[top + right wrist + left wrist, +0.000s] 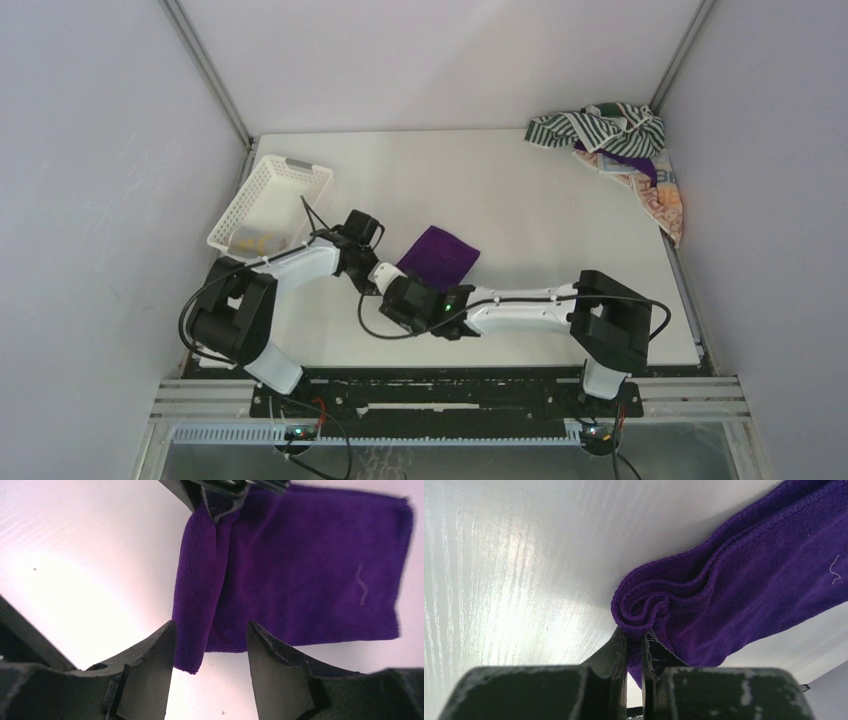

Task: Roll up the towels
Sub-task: Roll the towel at the center of the board.

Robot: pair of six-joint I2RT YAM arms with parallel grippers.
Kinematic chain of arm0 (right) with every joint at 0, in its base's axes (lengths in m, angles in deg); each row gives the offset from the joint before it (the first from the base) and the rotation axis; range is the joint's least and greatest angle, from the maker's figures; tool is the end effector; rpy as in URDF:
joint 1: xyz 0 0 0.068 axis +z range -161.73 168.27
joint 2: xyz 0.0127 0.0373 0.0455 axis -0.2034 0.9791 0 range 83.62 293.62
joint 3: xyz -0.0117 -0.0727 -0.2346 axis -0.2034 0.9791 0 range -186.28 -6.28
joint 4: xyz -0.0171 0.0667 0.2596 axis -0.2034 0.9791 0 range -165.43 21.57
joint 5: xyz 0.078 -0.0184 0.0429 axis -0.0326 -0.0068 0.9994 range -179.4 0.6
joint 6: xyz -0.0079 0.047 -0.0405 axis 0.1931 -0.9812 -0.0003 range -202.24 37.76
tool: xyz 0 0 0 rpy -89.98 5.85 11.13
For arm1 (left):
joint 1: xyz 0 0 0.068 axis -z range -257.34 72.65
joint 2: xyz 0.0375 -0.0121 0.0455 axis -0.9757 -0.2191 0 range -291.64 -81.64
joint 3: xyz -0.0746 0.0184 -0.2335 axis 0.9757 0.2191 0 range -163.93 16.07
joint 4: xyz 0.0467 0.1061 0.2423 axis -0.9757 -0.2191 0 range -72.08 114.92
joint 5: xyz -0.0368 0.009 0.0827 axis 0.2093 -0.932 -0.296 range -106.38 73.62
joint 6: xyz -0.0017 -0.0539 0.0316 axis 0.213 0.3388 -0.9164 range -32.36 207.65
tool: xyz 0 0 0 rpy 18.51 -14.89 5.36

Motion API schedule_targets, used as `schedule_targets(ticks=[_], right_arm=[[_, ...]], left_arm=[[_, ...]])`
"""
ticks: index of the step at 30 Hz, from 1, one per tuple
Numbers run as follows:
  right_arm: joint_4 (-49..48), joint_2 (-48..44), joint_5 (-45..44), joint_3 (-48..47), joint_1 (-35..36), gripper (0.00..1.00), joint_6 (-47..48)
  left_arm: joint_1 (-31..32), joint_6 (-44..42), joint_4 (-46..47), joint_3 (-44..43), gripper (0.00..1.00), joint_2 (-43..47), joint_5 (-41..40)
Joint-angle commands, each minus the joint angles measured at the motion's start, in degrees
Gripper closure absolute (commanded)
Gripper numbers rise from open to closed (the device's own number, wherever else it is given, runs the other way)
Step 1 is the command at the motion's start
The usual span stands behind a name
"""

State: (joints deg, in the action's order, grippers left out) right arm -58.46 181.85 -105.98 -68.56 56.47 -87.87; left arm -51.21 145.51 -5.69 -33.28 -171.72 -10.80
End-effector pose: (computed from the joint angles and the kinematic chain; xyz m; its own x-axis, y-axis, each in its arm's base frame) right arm 0.1483 0.3345 0.1519 -0.3759 -0.6867 -0.6222 -0.7929 0.5858 -0.1675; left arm 0.2581 -0.1318 0.1151 -0.8473 -0.5231 -0.0920 -0.4723 0.8213 -0.3200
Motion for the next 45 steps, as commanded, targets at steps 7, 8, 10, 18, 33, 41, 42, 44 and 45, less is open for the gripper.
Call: schedule_targets(ticks=[7,8,10,18,33,41,42,44,45], right_arm=[[-4.0,5.4,-18.0,-3.0,8.6,0.47,7.1],[-4.0,6.5,-18.5,-3.4,9.2,0.47,7.6],[-4.0,9.0,-19.1,-4.1,10.3,0.47,8.3],[-1.2,15.1,-21.3,-7.1,10.9,0.56,9.2],[-1.4,7.4,19.4,-1.2,-6.6,1.00,-1.9],[-14.4,12.4,62.7,2.8,-24.3,1.00,-14.5],[-17.6,13.5,66.2,3.7,-25.7,1.00,-17.2],[-25.4,15.6,71.8,6.1,-28.1,1.00,-23.1],[-28.8,16.6,73.4,7.3,-29.3,1.00,-26.0]], left_arm=[[0.2,-3.2,-5.5,-3.9,0.91,-2.5,-0.1],[0.2,-3.3,-5.7,-4.0,0.91,-2.5,-0.1],[0.2,-3.4,-5.8,-4.1,0.91,-2.6,-0.2],[0.2,-3.5,-5.4,-4.2,0.90,-3.4,0.3],[-2.9,-0.3,-1.6,-3.3,0.46,6.3,0.1],[-4.7,0.4,2.7,-0.1,0.33,17.0,-0.9],[-4.6,0.8,3.7,1.0,0.33,17.3,-0.5],[-4.6,1.9,6.0,3.8,0.33,17.6,0.6],[-4.4,2.5,7.5,5.2,0.33,17.6,1.3]])
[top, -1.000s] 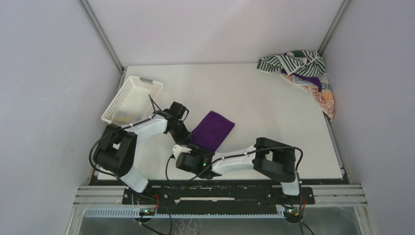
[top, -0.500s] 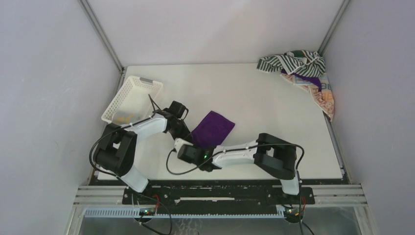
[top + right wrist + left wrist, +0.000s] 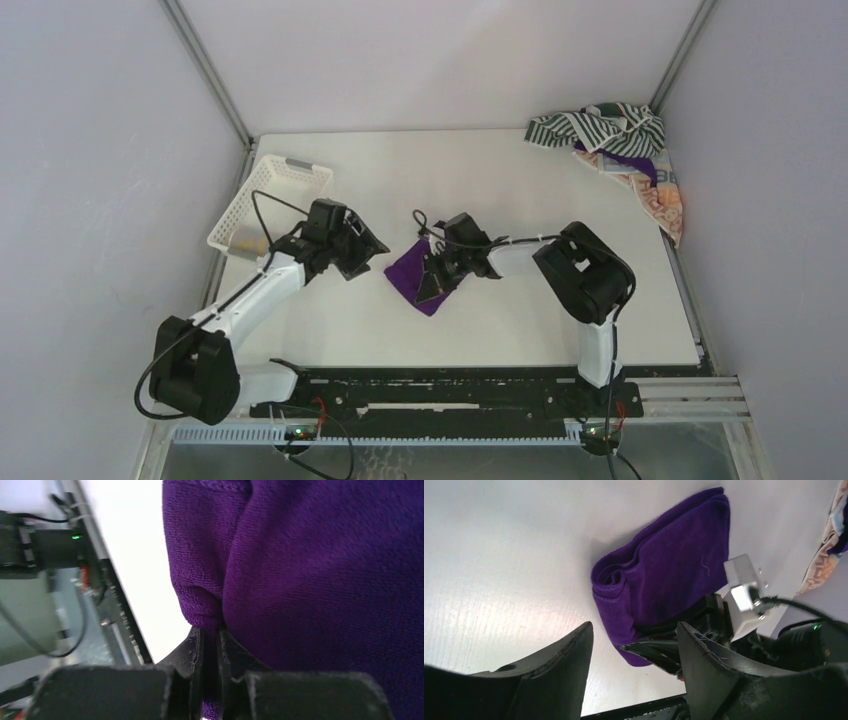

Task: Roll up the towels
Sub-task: Roll the towel at the center of the board.

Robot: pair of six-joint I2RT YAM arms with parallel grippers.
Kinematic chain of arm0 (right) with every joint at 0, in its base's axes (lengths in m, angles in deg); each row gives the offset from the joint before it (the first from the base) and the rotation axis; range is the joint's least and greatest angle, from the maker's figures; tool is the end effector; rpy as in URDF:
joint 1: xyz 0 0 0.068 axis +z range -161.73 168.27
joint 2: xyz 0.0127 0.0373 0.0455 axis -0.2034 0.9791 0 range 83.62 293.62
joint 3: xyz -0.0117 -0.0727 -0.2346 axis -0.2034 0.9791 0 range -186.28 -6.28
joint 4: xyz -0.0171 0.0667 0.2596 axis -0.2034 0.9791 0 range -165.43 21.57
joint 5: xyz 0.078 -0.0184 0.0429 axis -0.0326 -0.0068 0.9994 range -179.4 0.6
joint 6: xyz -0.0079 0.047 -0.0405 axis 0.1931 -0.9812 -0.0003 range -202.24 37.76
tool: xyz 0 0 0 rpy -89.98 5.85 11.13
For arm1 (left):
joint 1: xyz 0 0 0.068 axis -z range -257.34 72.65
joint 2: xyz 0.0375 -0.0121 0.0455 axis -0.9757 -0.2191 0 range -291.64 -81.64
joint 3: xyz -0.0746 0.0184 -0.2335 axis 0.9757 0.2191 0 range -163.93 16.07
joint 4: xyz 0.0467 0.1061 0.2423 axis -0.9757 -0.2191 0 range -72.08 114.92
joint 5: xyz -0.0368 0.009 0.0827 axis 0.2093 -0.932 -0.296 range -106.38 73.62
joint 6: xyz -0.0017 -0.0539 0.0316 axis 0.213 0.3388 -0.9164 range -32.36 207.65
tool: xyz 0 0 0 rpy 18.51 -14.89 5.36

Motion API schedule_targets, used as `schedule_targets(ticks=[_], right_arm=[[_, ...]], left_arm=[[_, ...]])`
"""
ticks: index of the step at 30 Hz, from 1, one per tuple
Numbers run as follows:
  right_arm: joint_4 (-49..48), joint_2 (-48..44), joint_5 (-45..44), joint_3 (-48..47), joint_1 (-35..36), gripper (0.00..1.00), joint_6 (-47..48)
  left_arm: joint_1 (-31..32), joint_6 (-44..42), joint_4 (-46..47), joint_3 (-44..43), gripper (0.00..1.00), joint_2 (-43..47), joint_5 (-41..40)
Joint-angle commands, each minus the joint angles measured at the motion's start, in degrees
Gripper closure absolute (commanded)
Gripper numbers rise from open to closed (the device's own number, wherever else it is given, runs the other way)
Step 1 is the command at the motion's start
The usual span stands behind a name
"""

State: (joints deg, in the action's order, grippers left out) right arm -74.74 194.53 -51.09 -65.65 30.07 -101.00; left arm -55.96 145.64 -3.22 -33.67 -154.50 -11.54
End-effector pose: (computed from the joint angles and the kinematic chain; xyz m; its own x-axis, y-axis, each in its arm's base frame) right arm 0.2609 0.2730 0.0854 -0.8172 -0.3924 -0.4223 -0.5738 0.4837 0.6609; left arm 0.2614 -0.1067 0.2003 -0.7347 -0.6198 -0.2757 -0.3973 0.7226 -0.5656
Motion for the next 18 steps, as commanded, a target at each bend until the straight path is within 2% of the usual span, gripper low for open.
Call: schedule_targets(ticks=[1,10,18], right_arm=[[-15.9,5.1,19.8,5.4,-3.8,1.00,-15.6],[-42.3,15.8,26.6,10.8,-7.8,1.00,-38.7],[-44.3,17.6,26.2,11.7,-8.7,1.00,-41.4]], left_arm=[[0.6,3.0,6.4,6.7,0.33,0.4,2.5],[3.8,4.4,14.5,10.7,0.32,-1.5,4.1],[5.9,4.6,17.7,12.2,0.34,-5.6,3.2]])
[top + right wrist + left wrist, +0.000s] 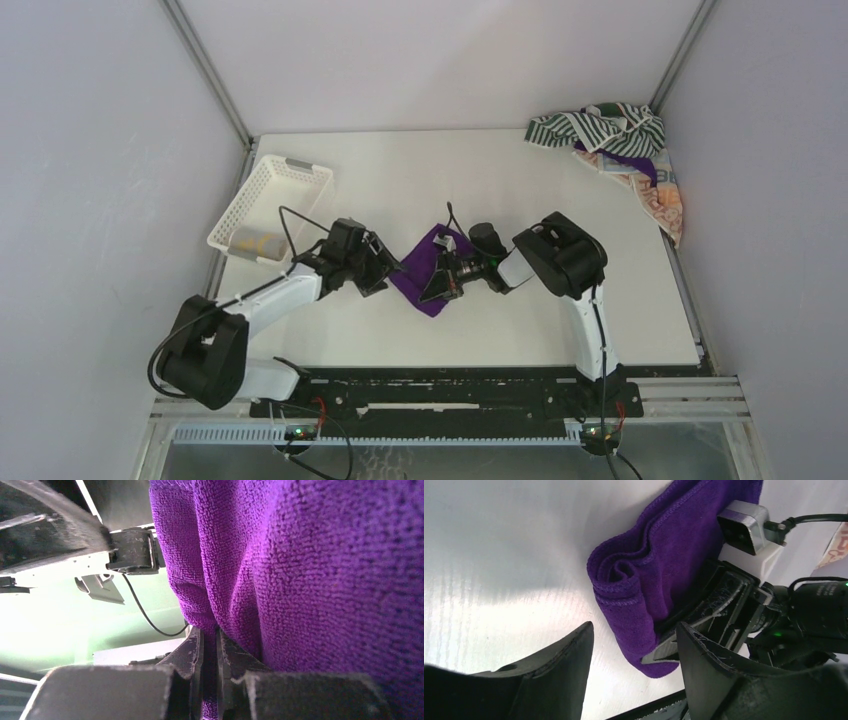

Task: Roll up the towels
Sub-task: Roll the towel at the center of the board.

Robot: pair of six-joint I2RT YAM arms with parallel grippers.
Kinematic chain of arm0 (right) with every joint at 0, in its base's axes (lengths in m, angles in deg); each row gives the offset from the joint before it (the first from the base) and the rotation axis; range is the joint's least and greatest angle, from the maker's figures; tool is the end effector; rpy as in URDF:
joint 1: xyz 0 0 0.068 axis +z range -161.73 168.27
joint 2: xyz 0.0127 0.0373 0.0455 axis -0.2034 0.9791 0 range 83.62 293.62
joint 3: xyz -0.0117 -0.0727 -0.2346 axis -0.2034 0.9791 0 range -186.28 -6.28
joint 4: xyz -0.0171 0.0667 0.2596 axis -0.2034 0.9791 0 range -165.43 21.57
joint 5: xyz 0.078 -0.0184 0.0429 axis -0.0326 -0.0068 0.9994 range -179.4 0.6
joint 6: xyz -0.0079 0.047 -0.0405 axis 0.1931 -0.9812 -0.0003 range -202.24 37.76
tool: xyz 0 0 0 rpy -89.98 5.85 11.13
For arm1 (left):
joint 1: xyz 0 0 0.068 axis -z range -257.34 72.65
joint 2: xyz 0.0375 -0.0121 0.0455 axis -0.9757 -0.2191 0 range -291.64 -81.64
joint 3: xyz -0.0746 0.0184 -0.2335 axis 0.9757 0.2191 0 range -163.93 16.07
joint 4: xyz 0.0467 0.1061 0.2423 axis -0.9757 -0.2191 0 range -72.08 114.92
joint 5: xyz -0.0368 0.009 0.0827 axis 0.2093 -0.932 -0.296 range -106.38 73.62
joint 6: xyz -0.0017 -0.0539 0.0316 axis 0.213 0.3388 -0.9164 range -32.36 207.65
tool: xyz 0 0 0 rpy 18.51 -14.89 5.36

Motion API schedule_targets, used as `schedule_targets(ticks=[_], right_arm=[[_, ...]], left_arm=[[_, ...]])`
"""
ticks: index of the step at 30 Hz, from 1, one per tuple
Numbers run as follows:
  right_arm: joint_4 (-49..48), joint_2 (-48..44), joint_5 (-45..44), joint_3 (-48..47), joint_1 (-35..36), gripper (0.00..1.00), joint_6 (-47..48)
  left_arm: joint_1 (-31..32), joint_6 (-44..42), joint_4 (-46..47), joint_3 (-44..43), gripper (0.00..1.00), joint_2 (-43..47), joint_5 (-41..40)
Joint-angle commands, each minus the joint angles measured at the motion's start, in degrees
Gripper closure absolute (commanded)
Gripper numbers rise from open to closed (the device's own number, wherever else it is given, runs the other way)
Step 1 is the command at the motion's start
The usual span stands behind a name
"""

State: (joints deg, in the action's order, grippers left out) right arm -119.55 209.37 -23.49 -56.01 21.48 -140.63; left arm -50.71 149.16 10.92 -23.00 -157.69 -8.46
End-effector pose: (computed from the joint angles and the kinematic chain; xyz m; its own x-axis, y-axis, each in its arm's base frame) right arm 0.2744 0.2317 0.0250 -0.9743 -0.2226 -0.0341 -0.0806 0.2031 0.9758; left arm 0.2449 -0.1301 0.1444 -0.7897 -0.5779 -0.2060 -0.3617 0.7098 -0.6045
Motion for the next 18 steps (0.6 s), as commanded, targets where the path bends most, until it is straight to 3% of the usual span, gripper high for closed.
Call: schedule_targets(ticks=[1,10,18], right_arm=[[1.0,2.6,-1.6,2.0,-0.1,1.00,-1.6],[10.7,0.4,-4.4,1.8,0.2,1.00,3.9],[27.6,-7.0,-13.3,-0.7,2.4,0.80,16.3]], left_arm=[[0.8,1.4,4.0,1.9,0.35,-3.0,0.2],[2.5,2.3,5.5,3.0,0.40,-6.6,-2.0],[4.5,2.5,4.3,0.4,0.50,-13.3,-1.4]])
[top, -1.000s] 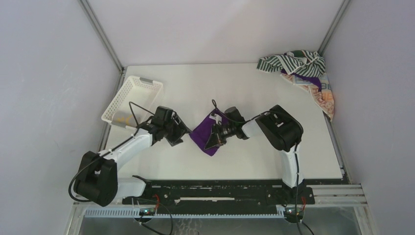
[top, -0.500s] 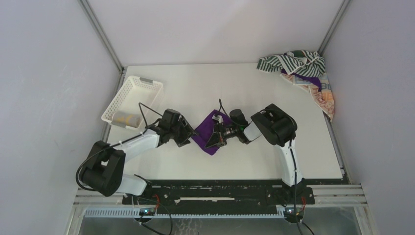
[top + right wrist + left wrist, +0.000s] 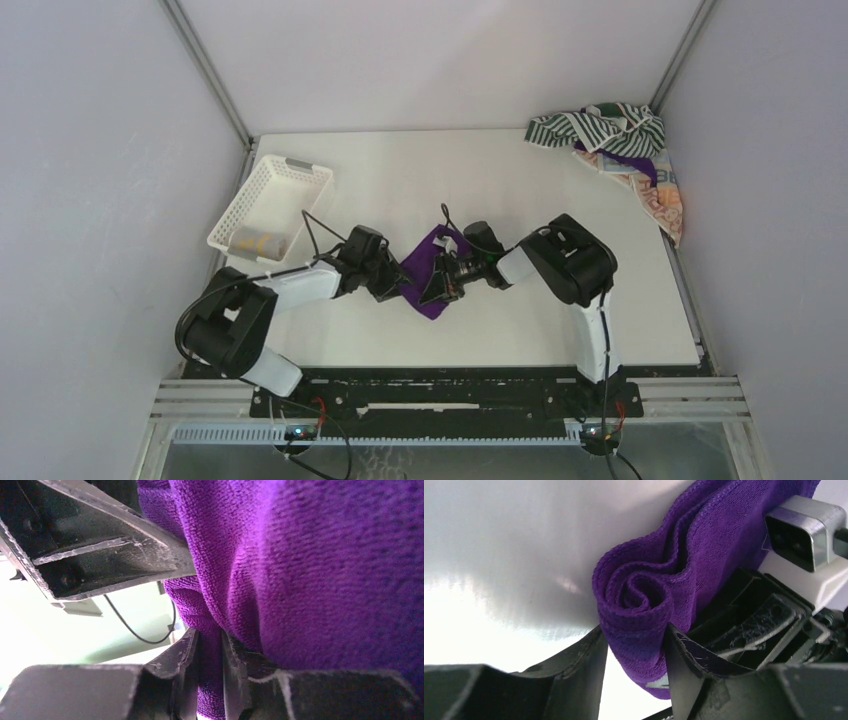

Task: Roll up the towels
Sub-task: Roll the towel at the center of the board.

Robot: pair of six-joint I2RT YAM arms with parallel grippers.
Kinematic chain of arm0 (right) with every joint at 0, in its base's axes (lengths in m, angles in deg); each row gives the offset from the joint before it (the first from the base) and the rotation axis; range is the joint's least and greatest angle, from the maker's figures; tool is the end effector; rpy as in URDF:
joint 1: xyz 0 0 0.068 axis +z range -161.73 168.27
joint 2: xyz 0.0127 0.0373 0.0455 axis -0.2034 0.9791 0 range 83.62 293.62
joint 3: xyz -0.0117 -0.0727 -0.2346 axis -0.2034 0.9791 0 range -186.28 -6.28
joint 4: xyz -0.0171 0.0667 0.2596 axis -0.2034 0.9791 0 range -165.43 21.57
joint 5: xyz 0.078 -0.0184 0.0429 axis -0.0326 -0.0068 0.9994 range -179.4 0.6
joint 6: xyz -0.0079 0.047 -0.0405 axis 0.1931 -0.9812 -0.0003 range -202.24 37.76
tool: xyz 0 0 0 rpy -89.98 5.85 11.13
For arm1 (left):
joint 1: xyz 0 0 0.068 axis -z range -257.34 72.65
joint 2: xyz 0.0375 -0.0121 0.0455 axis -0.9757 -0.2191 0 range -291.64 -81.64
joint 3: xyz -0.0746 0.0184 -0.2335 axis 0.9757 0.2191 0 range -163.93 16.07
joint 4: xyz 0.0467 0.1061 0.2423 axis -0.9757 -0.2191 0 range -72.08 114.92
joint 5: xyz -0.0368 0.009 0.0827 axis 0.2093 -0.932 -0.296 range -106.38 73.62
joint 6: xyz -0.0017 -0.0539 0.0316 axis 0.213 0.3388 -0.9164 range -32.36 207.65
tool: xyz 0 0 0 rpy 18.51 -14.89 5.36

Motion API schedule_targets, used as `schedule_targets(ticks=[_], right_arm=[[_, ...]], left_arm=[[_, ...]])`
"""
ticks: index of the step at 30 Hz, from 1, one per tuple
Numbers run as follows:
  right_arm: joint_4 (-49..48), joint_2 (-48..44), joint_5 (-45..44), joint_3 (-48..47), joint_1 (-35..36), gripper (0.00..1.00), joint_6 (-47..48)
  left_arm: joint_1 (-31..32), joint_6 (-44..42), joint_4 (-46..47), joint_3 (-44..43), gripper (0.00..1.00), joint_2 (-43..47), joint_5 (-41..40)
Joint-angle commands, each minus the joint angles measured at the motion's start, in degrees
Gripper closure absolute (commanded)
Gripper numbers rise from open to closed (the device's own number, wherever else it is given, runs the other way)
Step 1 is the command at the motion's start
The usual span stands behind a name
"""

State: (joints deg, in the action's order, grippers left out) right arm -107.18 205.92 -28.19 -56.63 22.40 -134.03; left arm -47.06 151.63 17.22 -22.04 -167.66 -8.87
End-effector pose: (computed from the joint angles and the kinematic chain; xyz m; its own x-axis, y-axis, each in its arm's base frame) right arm 0.2708 0.2341 0.0288 -0.9781 -0.2061 -0.0279 -0.0901 0.2990 0.9500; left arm 0.2438 -0.1495 0.1017 -0.8192 -0.5534 -0.1506 -0.3932 0.7331 -0.5549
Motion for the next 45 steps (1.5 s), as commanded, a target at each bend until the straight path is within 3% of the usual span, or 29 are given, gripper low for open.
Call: schedule_targets(ticks=[1,8,14,19,23,30,45], right_arm=[[16.8,-5.2,-9.9,-0.2,1.8,0.77,11.2],[31.0,-20.9,-24.5,-1.4,6.8,0.60,25.2],[42.5,-33.8,-53.8,-2.5,17.1,0.54,36.5],[43.0,-35.7,-77.2,-3.0,28.6,0.51,43.6],[42.0,-32.7,-90.0,-4.8,36.2,0.49,48.3],[40.9,-25.5,-102.3,-9.9,43.4,0.45,56.0],[49.4,-13.1,-99.9,-12.5,41.3,0.49,50.0]], left_arm=[[0.8,0.2,-2.3,-0.6,0.52,-3.7,-1.1],[0.8,-1.7,-5.1,-2.1,0.66,-6.4,-0.7],[0.8,-3.5,-7.0,-4.2,0.74,-9.0,1.1],[0.8,-5.4,-9.9,-6.7,0.74,-10.0,1.2],[0.7,-6.2,-11.0,-7.8,0.74,-10.9,1.6],[0.9,-6.9,-11.7,-8.7,0.74,-11.5,2.2],[0.8,-7.5,-12.1,-9.4,0.73,-12.1,2.8]])
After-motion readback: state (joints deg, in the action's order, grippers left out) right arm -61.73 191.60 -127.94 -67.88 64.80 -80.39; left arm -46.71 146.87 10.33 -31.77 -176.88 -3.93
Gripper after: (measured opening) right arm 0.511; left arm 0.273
